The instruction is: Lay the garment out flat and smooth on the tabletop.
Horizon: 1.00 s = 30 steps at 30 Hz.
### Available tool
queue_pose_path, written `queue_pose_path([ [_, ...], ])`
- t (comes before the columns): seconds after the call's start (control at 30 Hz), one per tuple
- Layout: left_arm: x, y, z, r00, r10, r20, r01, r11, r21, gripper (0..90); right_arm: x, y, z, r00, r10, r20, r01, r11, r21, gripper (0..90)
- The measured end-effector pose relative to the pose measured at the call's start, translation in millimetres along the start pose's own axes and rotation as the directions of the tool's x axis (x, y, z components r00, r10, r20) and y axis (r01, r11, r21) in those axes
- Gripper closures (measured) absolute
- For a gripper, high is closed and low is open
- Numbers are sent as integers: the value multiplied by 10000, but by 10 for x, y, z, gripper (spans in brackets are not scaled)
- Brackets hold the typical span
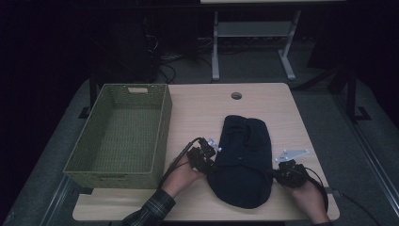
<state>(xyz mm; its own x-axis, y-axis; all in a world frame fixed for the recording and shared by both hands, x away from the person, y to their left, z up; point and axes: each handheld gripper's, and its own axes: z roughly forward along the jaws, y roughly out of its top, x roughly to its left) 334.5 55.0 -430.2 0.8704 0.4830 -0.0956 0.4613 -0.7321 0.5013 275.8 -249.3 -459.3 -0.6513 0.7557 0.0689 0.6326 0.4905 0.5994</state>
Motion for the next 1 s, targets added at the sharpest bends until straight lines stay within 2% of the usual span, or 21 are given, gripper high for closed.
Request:
queue_pose_path([
  [0.1, 57, 66, -57, 9999, -22, 118, 26, 9994, -340, 620, -1, 0, 1, 10000, 0, -12, 0, 10000, 1, 900],
  [0.17, 93, 127, -49, 9999, -26, 143, 34, 9986, -527, 654, -2, 1, 1, 10000, -8, -15, 8, 10000, 2, 900],
  [0.33, 209, 267, -104, 9981, -141, 594, 212, 9925, -1201, 679, 0, 2, 3, 10000, -50, -7, 50, 10000, -17, 900],
  [0.37, 217, 297, -130, 9978, -253, 610, 337, 9895, -1402, 680, 1, 3, 3, 10000, -37, -13, 37, 10000, -6, 900],
  [0.4, 231, 329, -156, 9987, -180, 480, 247, 9893, -1437, 689, -2, 3, 4, 10000, -49, -20, 49, 10000, -10, 900],
  [0.43, 246, 361, -169, 9992, -107, 396, 163, 9894, -1446, 730, -4, 4, 2, 10000, -44, -32, 44, 10000, 10, 900],
  [0.47, 271, 396, -157, 9992, -205, 357, 256, 9883, -1502, 771, -7, 4, 3, 10000, -50, -35, 50, 10000, 4, 900],
  [0.53, 320, 435, -100, 9990, -267, 372, 314, 9905, -1340, 845, -8, 4, 3, 10000, -51, -42, 51, 10000, 7, 900],
  [0.6, 346, 464, 23, 9988, -372, 309, 406, 9921, -1187, 872, -3, 5, 5, 10000, -57, -26, 57, 10000, -1, 900],
  [0.63, 365, 471, 83, 9991, -276, 308, 305, 9947, -980, 872, -2, 7, 4, 10000, -75, -18, 75, 10000, 17, 900],
  [0.67, 361, 477, 151, 9985, -429, 352, 460, 9946, -926, 872, -1, 7, 4, 10000, -82, -16, 83, 10000, 17, 900],
  [0.77, 373, 475, 325, 9982, -359, 485, 395, 9964, -749, 872, -6, 7, 4, 10000, -78, -43, 78, 10000, 14, 900],
  [0.8, 361, 474, 384, 9978, -475, 461, 507, 9961, -716, 873, -7, 6, 4, 10000, -84, -44, 84, 10000, 11, 900],
  [0.87, 370, 455, 471, 9997, -143, 176, 147, 9997, -209, 899, -6, 6, 4, 9999, -99, -43, 99, 10000, 9, 900],
  [1.0, 380, 405, 444, 9990, -395, 202, 400, 9988, -286, 900, 2, 6, 2, 9999, -128, -24, 128, 9999, 30, 900],
])
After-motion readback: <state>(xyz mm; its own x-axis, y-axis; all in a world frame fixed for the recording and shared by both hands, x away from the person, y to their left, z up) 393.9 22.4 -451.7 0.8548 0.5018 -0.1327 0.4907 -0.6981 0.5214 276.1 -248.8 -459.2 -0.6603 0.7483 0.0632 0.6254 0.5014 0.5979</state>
